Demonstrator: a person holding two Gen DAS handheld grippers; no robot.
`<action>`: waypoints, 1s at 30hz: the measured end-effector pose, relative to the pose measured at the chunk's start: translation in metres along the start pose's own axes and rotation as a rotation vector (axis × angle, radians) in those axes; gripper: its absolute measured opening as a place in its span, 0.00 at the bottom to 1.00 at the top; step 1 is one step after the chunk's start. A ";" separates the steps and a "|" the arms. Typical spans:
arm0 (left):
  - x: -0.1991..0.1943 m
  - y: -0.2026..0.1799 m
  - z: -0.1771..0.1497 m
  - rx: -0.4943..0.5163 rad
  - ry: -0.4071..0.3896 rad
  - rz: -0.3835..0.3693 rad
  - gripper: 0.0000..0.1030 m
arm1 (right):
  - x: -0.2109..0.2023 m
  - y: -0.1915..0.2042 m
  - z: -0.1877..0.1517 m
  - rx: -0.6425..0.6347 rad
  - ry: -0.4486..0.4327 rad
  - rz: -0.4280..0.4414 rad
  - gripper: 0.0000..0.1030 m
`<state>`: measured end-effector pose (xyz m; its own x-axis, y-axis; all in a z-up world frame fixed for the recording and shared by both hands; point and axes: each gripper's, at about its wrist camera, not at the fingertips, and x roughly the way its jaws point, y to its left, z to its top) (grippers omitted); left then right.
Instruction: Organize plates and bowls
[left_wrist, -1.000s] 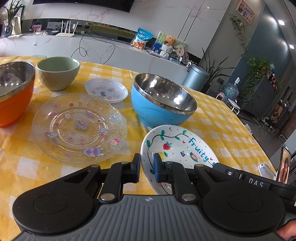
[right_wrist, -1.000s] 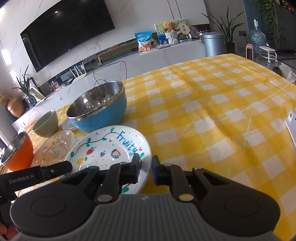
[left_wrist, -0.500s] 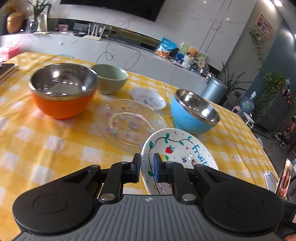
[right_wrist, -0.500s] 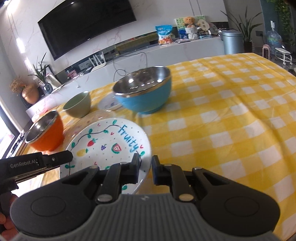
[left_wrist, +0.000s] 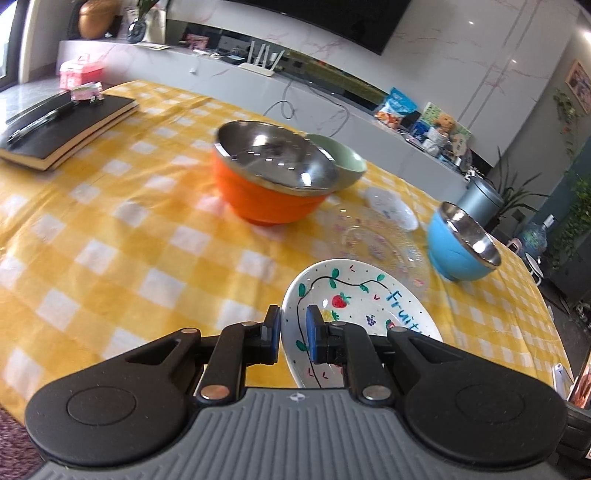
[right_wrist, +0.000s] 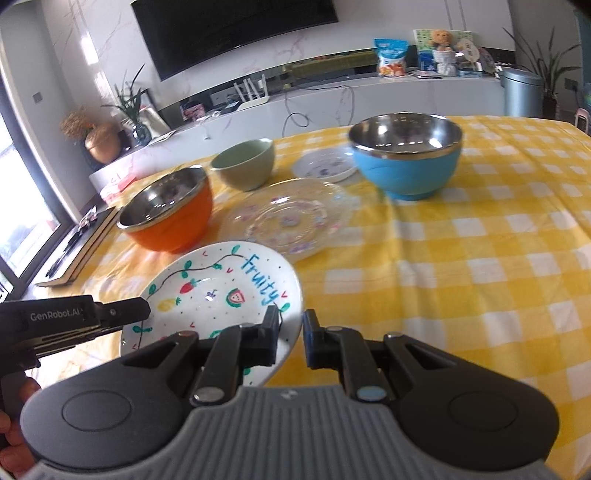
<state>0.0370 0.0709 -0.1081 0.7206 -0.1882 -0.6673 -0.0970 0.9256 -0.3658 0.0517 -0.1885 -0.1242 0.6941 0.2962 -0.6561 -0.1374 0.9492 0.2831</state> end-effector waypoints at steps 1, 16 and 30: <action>-0.002 0.007 -0.001 -0.010 -0.001 0.010 0.15 | 0.002 0.006 0.000 -0.010 0.005 0.006 0.12; 0.002 0.044 -0.004 -0.083 0.012 0.065 0.15 | 0.027 0.042 -0.009 -0.077 0.066 0.027 0.12; 0.007 0.042 -0.008 -0.049 0.004 0.088 0.15 | 0.036 0.045 -0.011 -0.110 0.063 0.018 0.12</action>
<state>0.0324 0.1056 -0.1326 0.7051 -0.1079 -0.7009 -0.1939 0.9214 -0.3369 0.0624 -0.1342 -0.1428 0.6454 0.3162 -0.6953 -0.2287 0.9485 0.2191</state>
